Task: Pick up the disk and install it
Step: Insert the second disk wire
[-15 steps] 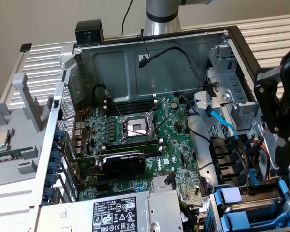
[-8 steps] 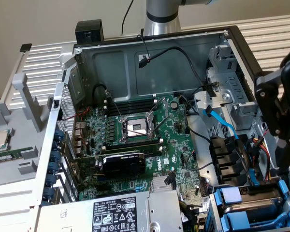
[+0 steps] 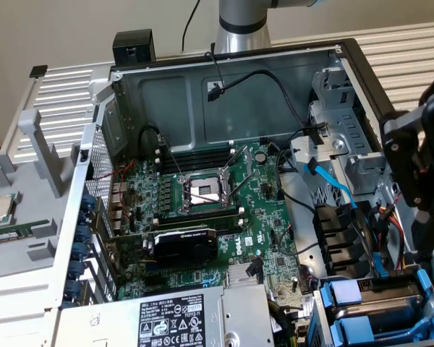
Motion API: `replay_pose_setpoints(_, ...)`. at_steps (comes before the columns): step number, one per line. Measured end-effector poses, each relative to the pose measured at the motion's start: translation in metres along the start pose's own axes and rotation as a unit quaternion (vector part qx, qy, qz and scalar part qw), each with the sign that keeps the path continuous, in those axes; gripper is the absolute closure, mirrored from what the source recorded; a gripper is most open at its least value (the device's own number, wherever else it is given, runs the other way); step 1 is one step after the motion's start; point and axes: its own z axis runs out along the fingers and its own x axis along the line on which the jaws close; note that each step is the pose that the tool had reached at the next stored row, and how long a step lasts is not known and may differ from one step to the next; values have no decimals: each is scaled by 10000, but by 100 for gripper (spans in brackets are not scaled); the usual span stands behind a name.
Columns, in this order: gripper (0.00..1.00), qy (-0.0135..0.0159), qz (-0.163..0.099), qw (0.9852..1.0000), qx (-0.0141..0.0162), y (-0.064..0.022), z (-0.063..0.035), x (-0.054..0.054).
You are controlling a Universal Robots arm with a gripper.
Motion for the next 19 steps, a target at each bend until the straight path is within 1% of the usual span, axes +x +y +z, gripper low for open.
replay_pose_setpoints(2,89,1,-49,10000,-1,0,0,0)
replay_pose_setpoints(5,89,2,-50,10000,-1,0,0,0)
replay_pose_setpoints(7,89,9,-60,10000,-2,0,1,-29)
replay_pose_setpoints(9,89,11,-110,9999,-2,2,7,-46)
replay_pose_setpoints(11,89,14,-154,9999,-9,4,9,-69)
replay_pose_setpoints(14,89,21,-343,9994,-23,1,18,-82)
replay_pose_setpoints(17,89,29,-587,9983,-33,1,27,-92)
replay_pose_setpoints(19,89,31,-670,9977,-37,3,35,-114)
